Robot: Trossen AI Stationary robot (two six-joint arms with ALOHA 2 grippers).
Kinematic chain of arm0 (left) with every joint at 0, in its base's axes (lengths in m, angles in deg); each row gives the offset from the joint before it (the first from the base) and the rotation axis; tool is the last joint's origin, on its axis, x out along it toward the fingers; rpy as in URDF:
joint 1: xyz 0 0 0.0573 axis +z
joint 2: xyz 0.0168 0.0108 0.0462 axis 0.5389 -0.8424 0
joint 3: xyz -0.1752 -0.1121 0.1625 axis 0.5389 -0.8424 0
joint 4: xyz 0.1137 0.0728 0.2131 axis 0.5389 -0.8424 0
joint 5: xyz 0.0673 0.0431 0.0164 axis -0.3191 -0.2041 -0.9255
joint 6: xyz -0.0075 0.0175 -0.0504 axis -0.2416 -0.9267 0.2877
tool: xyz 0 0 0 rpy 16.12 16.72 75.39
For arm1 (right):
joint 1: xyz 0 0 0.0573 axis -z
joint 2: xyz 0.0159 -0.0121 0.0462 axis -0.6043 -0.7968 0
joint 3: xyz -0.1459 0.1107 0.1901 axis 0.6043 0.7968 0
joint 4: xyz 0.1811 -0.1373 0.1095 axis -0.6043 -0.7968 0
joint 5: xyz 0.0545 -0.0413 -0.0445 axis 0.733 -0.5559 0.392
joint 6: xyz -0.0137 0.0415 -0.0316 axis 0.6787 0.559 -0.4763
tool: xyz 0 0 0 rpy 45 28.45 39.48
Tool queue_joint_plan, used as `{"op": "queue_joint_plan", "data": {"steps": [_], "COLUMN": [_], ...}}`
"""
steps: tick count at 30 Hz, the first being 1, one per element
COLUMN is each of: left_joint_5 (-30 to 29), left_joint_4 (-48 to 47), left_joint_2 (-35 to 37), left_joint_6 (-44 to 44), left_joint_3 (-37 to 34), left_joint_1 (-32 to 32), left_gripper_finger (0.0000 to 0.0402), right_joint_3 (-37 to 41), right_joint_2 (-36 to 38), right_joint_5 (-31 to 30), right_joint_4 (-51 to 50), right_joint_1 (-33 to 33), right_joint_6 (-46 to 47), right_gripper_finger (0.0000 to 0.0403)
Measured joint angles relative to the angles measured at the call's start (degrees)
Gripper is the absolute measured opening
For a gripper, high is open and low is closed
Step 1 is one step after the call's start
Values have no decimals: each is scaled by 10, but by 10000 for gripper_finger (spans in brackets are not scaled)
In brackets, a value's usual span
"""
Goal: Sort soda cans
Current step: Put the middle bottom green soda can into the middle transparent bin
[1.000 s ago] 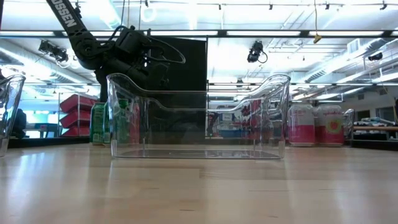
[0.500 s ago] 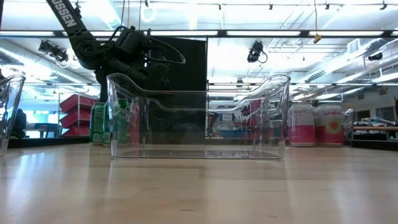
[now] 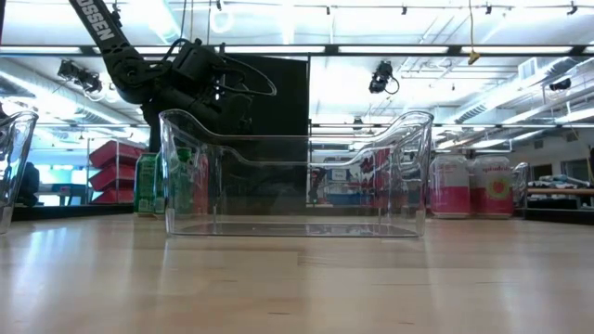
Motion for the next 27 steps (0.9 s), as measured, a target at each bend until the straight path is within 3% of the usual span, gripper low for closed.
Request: {"op": "queue_joint_plan", "data": {"steps": [5,14,20,27], "left_joint_5": [0,9,11,11], "left_joint_4": [3,8,9,8], "left_joint_2": [0,0,0,0], "left_joint_6": [0,0,0,2], "left_joint_3": [0,0,0,0], "left_joint_1": [0,0,0,0], "left_gripper_finger": [5,5,5,5], "right_joint_3": [-45,-91,-93,-102], "right_joint_2": [11,11,2,-64], "right_joint_5": [-30,-114,-164,-168], "right_joint_4": [-6,-11,27,120], "right_joint_1": [59,173,259,345], "right_joint_6": [-13,-127,-238,-422], "right_gripper_finger": [291,291,291,291]}}
